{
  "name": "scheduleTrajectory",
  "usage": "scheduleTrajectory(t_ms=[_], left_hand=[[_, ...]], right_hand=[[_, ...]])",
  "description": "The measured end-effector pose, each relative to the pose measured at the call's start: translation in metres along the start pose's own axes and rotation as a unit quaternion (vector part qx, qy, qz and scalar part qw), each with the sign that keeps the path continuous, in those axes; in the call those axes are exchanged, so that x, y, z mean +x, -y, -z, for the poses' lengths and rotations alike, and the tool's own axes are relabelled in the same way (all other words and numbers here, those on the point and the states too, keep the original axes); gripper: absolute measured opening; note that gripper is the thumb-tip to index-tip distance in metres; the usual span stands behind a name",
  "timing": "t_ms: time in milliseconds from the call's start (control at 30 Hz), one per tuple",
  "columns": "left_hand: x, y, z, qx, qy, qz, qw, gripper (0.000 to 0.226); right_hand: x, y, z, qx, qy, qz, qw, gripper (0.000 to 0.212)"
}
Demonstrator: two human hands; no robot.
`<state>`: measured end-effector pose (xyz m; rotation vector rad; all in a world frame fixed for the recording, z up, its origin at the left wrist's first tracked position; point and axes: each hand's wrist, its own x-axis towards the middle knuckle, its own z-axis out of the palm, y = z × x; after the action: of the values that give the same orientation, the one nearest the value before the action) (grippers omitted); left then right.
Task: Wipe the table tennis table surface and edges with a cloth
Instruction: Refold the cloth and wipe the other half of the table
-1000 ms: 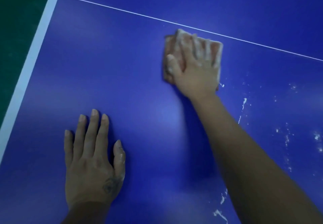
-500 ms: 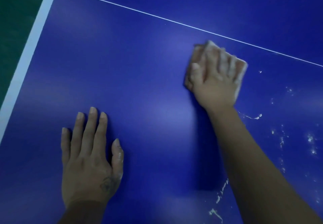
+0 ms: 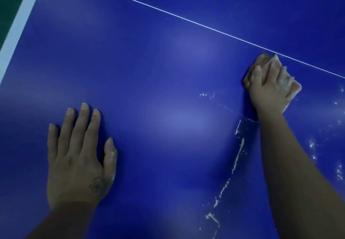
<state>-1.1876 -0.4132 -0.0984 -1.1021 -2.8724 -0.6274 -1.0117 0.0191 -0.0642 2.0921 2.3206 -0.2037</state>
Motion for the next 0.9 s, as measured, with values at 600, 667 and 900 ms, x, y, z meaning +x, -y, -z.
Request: scheduleTrajectory(t_ms=[600, 667, 900], left_hand=[[-0.001, 0.005, -0.005, 0.007, -0.039, -0.019, 0.999, 0.065], [0.001, 0.004, -0.004, 0.006, -0.043, -0.022, 0.999, 0.063], [0.001, 0.0, -0.002, 0.015, -0.057, -0.03, 0.998, 0.061]], right_hand=[[-0.118, 0.039, -0.023, -0.018, -0.026, 0.355, 0.934, 0.072], [-0.074, 0.032, -0.016, -0.029, -0.014, 0.299, 0.954, 0.072], [-0.093, -0.034, -0.013, 0.02, 0.002, 0.127, 0.992, 0.07]])
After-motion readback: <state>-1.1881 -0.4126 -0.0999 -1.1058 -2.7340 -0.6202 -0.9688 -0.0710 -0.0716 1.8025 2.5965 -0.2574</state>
